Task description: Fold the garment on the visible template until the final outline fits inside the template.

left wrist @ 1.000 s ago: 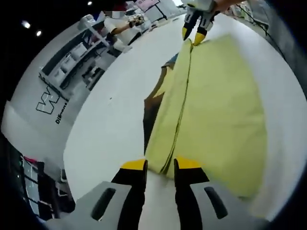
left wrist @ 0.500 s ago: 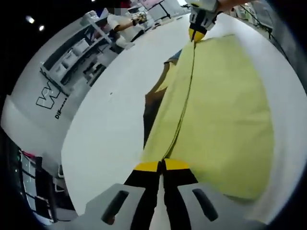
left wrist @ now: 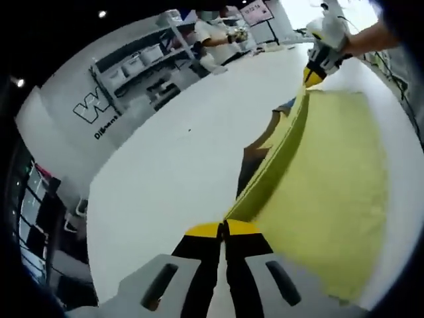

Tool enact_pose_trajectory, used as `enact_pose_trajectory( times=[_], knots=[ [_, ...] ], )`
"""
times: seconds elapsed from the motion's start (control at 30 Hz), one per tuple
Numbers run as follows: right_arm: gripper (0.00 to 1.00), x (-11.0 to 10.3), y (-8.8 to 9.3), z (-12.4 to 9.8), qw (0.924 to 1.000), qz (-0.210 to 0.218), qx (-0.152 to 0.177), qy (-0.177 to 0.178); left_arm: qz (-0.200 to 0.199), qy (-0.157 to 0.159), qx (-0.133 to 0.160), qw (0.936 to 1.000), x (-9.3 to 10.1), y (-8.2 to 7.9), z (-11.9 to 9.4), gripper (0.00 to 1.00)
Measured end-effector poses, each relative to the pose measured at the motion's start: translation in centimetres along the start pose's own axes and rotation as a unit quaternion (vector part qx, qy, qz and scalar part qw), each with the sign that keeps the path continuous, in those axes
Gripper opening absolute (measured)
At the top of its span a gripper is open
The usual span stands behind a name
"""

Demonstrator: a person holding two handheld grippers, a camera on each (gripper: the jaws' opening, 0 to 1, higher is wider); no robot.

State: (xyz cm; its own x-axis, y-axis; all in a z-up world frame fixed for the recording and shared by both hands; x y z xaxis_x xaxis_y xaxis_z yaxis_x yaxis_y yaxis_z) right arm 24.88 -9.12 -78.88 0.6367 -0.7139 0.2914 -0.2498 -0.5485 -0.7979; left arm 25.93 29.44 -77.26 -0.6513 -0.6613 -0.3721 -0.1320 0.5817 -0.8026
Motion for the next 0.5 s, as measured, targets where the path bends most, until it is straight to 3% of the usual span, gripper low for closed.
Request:
enact_pose_trajectory(
  times=[0.13,0.23,0.37,0.5],
  knots=[
    [0.00,0.7,0.0,0.7,0.9976,0.066,0.003,0.020,-0.049,-0.027,-0.009,0.9984,-0.3,-0.2,0.9,0.05],
    [0.00,0.8,-0.2,1.0,0.9949,0.096,0.000,0.030,-0.058,-0.029,-0.021,0.9977,-0.2,0.0,1.5,0.05],
    [0.00,1.1,-0.2,2.0,0.9949,0.095,-0.009,0.035,-0.109,-0.049,-0.032,0.9923,-0.1,0.3,1.9,0.05],
    [0.00,1.0,0.0,2.1,0.9918,0.117,-0.014,0.048,-0.109,-0.055,-0.037,0.9919,-0.1,0.2,2.1,0.05]
  ],
)
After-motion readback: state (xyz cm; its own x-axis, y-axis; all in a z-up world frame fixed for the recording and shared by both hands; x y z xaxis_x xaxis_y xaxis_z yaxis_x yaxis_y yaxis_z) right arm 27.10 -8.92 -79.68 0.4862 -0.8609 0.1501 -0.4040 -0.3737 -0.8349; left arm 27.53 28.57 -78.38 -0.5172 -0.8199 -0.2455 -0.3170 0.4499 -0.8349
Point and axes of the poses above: the point that each gripper's makers call its tool centre point, and the gripper's own axes: z roughly forward along the fingers, x roughly to its right, y roughly out of its underside, the point moved 7 cm from there along -z, roughly backward along the fingers, and after that the axes turned 11 degrees about x, right-handed, at the moved point
